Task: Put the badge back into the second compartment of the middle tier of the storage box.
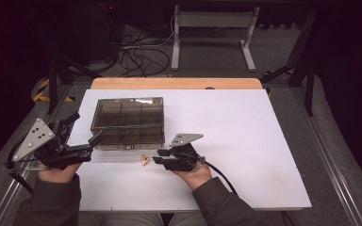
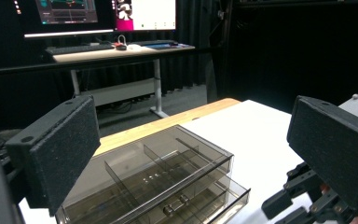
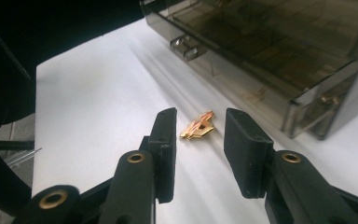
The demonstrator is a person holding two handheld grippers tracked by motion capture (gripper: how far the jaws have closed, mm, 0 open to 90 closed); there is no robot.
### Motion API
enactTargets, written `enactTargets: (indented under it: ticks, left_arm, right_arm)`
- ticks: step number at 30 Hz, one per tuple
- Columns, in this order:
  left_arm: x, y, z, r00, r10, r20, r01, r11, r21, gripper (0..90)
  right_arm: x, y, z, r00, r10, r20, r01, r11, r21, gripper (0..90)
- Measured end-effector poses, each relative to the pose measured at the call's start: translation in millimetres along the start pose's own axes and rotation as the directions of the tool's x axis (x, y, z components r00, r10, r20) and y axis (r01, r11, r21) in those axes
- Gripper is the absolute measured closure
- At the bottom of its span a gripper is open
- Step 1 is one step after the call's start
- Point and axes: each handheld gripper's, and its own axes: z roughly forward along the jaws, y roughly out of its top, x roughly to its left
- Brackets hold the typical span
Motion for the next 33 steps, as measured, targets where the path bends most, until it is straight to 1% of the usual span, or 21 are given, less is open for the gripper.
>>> enactTargets:
  ticks: [3, 5, 9, 13, 18, 25, 29, 33]
  left_arm:
    - [-1.3, -0.6, 1.6, 1.0000, -0.001, 0.004, 0.001, 1.0000, 0.002, 3.2]
    - [-1.2, -0.5, 1.8, 1.0000, 0.003, 0.009, -0.003, 1.0000, 0.005, 3.2]
    - [-1.3, -0.6, 1.7, 1.0000, -0.001, 0.007, 0.001, 1.0000, 0.002, 3.2]
    - [-1.2, -0.6, 1.9, 1.0000, 0.002, 0.009, -0.002, 1.0000, 0.003, 3.2]
    - [-1.2, -0.7, 2.1, 1.0000, 0.001, 0.010, -0.001, 1.0000, 0.004, 3.2]
    - [-1.3, -0.4, 1.7, 1.0000, 0.002, 0.009, -0.002, 1.0000, 0.005, 3.2]
    - [-1.0, -0.3, 1.0, 1.0000, 0.002, 0.001, -0.002, 1.0000, 0.006, 3.2]
    - [-1.2, -0.6, 1.4, 1.0000, -0.001, 0.004, 0.001, 1.0000, 0.003, 3.3]
  right_arm:
    - [1.0, -2.6, 10.0, 0.9999, 0.007, -0.008, -0.007, 1.000, 0.023, 65.9]
    - [0.9, -4.0, 15.8, 0.9999, 0.011, -0.006, -0.011, 0.999, 0.035, 66.2]
    - [-2.7, -6.3, 23.6, 0.9990, 0.044, -0.001, -0.044, 0.998, 0.051, 67.1]
    - [-7.5, -7.5, 28.3, 0.9967, 0.081, 0.004, -0.081, 0.995, 0.051, 67.6]
    - [-10.3, -7.2, 32.2, 0.9948, 0.102, -0.001, -0.101, 0.994, 0.042, 68.1]
    - [-10.8, -5.9, 40.8, 0.9947, 0.102, 0.009, -0.102, 0.994, 0.047, 68.1]
    - [-10.8, -4.4, 44.8, 0.9948, 0.101, 0.014, -0.101, 0.994, 0.051, 68.1]
    - [-10.1, -3.5, 47.4, 0.9947, 0.101, 0.020, -0.102, 0.993, 0.058, 68.1]
